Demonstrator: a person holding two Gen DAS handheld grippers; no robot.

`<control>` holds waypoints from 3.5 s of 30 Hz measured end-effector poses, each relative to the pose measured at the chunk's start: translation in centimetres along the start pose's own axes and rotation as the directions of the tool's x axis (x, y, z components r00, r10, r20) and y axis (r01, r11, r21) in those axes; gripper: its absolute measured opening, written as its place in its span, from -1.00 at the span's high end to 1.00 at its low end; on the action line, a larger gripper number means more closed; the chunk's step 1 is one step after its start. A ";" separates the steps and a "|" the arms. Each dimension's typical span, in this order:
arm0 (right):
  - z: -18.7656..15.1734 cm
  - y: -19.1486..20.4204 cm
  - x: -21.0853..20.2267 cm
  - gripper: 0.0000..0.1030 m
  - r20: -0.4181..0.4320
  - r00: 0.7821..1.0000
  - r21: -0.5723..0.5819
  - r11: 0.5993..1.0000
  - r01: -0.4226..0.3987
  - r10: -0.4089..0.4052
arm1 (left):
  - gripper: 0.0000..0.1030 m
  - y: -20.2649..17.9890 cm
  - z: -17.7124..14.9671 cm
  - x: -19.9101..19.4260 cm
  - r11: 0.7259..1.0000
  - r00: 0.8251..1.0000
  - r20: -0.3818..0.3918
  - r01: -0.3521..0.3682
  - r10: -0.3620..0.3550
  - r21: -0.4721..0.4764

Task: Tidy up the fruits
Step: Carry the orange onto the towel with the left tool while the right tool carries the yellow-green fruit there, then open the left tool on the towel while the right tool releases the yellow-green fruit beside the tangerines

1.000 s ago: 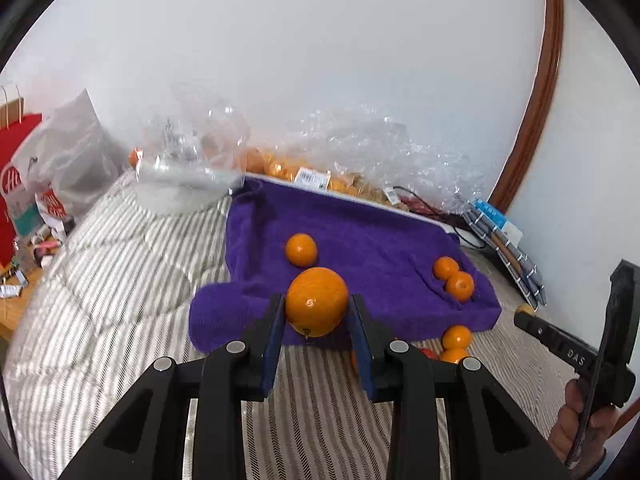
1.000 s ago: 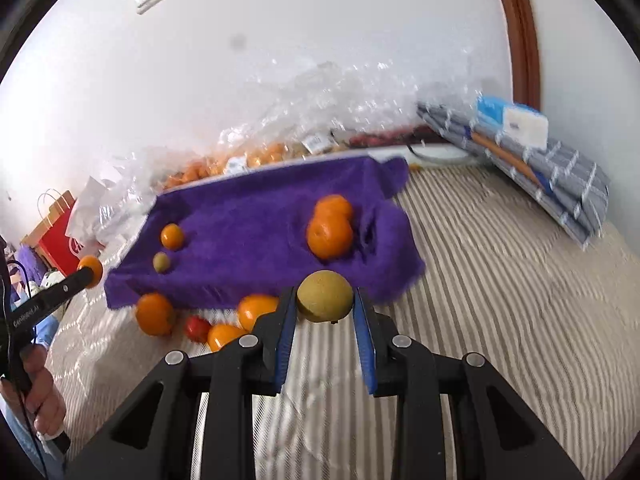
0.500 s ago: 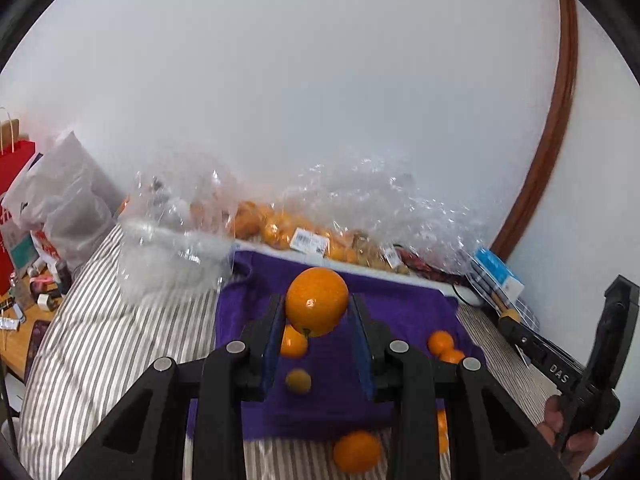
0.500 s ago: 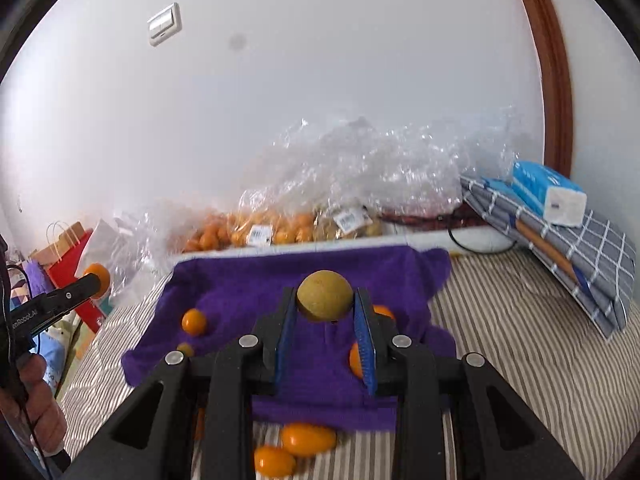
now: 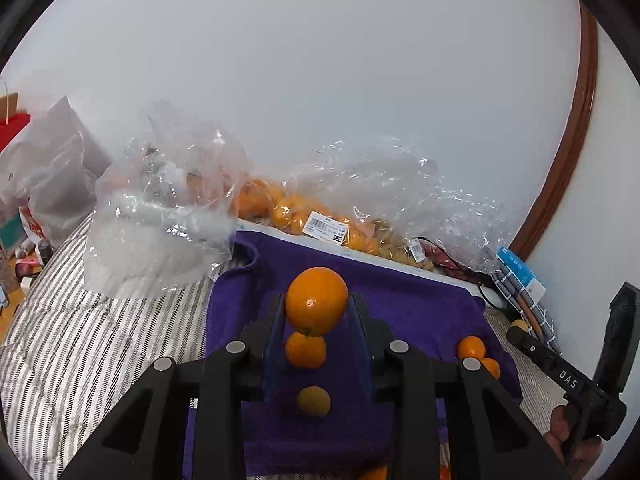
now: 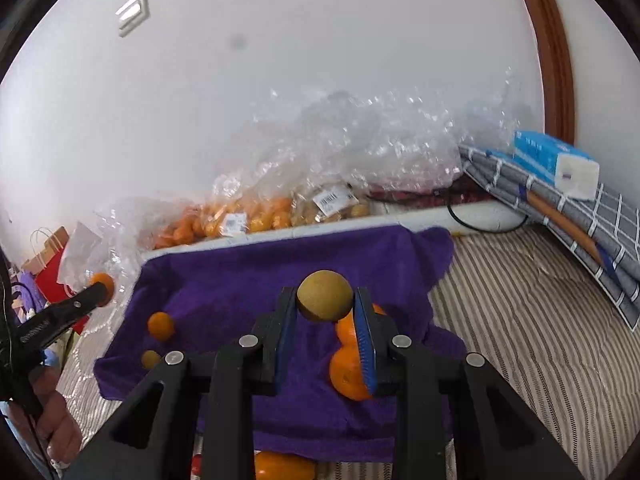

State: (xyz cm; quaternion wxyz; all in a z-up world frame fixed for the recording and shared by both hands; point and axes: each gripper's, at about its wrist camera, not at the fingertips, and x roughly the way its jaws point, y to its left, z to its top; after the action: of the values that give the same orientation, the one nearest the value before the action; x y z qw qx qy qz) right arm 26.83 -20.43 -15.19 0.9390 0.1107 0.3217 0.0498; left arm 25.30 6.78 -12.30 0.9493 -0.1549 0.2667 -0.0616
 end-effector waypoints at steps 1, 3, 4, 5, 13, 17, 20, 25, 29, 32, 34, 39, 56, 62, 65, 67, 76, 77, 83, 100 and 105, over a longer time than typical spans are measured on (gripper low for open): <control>0.0 -0.1 0.1 0.45 -0.002 1.000 0.003 1.000 0.000 0.000 | 0.41 0.1 -0.1 0.1 1.000 1.000 0.001 -0.001 0.001 0.001; -0.1 -0.6 0.4 0.45 -0.010 1.000 0.018 1.000 0.002 -0.002 | 0.41 0.4 -0.2 0.5 1.000 1.000 0.002 -0.018 0.018 0.004; -0.1 -0.8 0.5 0.45 -0.013 1.000 0.026 1.000 0.004 -0.003 | 0.41 0.6 -0.3 0.8 1.000 1.000 -0.006 -0.027 0.027 0.001; -0.1 -1.1 0.6 0.45 -0.016 1.000 0.033 0.999 0.005 -0.005 | 0.41 0.7 -0.3 1.0 1.000 1.000 -0.012 -0.028 0.028 -0.005; -0.1 -2.5 1.0 0.44 -0.033 0.999 0.086 0.996 0.022 -0.019 | 0.41 1.6 -0.4 1.7 0.999 0.999 -0.025 -0.033 0.032 -0.032; -0.1 -2.6 0.9 0.44 -0.026 0.999 0.082 0.996 0.038 -0.036 | 0.41 1.9 -0.4 1.9 0.999 0.999 -0.036 -0.035 0.034 -0.042; -0.1 -2.4 0.8 0.44 -0.023 0.999 0.068 0.996 0.050 -0.048 | 0.41 2.0 -0.5 2.0 0.998 0.999 -0.040 -0.038 0.036 -0.042; -0.3 -2.2 1.1 0.45 -0.032 0.998 0.049 0.997 0.058 -0.056 | 0.41 1.8 -0.7 2.4 0.999 0.997 -0.059 -0.045 0.044 -0.030; -0.5 -1.9 1.4 0.44 -0.048 0.997 0.037 0.998 0.055 -0.054 | 0.41 1.7 -0.7 2.5 0.999 0.997 -0.059 -0.046 0.044 -0.026; -0.7 -1.6 1.7 0.45 -0.060 0.996 0.024 0.998 0.062 -0.060 | 0.41 1.9 -0.6 2.6 0.998 0.997 -0.063 -0.050 0.048 -0.031; -0.8 -1.5 2.0 0.44 -0.068 0.996 0.019 0.998 0.064 -0.063 | 0.41 2.1 -0.6 2.8 0.998 0.996 -0.070 -0.052 0.049 -0.037; -1.0 -1.3 2.3 0.45 -0.083 0.994 0.002 0.997 0.073 -0.073 | 0.41 2.4 -0.7 3.0 0.998 0.995 -0.084 -0.050 0.047 -0.044; -1.5 -0.2 2.9 0.44 -0.103 0.990 -0.071 0.993 0.091 -0.098 | 0.41 1.9 -1.1 4.4 0.999 0.989 -0.140 -0.042 0.040 -0.015; -1.7 0.4 3.2 0.45 -0.099 0.987 -0.116 0.987 0.111 -0.123 | 0.40 2.7 -1.1 4.5 0.997 0.986 -0.166 0.006 -0.018 -0.072; -1.9 0.8 3.3 0.45 -0.100 0.986 -0.141 0.982 0.122 -0.137 | 0.40 2.9 -1.3 4.6 0.996 0.983 -0.180 0.026 -0.042 -0.089; -2.0 1.0 3.4 0.45 -0.099 0.985 -0.157 0.980 0.123 -0.139 | 0.40 2.7 -1.4 4.6 0.997 0.983 -0.180 0.027 -0.041 -0.078; -2.3 1.6 3.4 0.44 -0.098 0.983 -0.197 0.971 0.136 -0.158 | 0.40 1.1 -1.6 4.4 1.000 0.985 -0.172 0.024 -0.022 0.006; -2.3 1.7 3.4 0.44 -0.097 0.982 -0.198 0.970 0.138 -0.159 | 0.40 0.9 -1.6 4.4 1.000 0.985 -0.173 0.025 -0.022 0.014; -2.5 1.8 3.3 0.43 -0.090 0.982 -0.206 0.968 0.146 -0.168 | 0.40 -0.4 -2.0 4.6 0.996 0.984 -0.175 0.001 0.015 0.087; -3.6 1.4 -1.4 0.07 -0.109 0.986 -0.132 0.985 0.109 -0.123 | 0.31 -0.7 -2.9 6.0 0.990 0.969 -0.236 -0.035 0.067 0.137; -5.6 2.5 -3.1 0.07 -0.151 0.985 -0.129 0.990 0.064 -0.083 | 0.19 -0.9 -2.9 5.4 0.990 0.974 -0.221 -0.020 0.052 0.143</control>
State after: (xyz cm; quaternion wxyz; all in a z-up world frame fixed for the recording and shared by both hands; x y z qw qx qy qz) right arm 20.87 -17.52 -17.04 0.9173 0.0364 0.3941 0.0435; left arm 28.33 4.05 -17.00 0.9227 -0.0751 0.3697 -0.0798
